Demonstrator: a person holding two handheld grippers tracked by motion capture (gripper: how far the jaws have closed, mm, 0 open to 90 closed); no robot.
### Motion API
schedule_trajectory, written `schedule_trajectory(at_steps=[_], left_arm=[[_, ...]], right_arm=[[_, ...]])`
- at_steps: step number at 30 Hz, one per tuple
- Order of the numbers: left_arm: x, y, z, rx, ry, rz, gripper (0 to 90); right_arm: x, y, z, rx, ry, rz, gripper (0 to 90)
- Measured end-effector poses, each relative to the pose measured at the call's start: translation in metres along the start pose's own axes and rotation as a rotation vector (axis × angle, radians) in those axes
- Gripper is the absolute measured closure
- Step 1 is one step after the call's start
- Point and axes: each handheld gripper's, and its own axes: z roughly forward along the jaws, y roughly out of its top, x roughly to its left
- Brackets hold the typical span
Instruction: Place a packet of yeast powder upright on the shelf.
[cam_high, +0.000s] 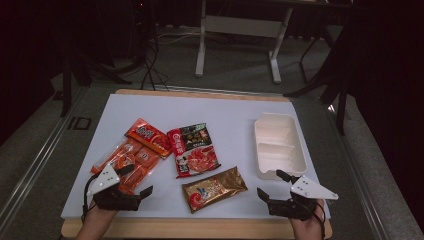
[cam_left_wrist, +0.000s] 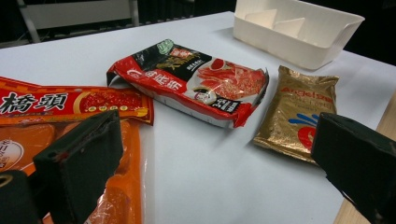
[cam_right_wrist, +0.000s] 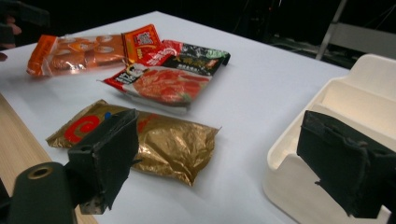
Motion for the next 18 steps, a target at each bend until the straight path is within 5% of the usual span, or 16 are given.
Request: schedule_trajectory(at_steps=[18], left_arm=[[-0.0018,0.0008,-0.0009,-0.002,-0.001,0.004,2.5]], right_arm=[[0.0003,0.0022,0.0027,0.12,-0.015,0.028,11.8]])
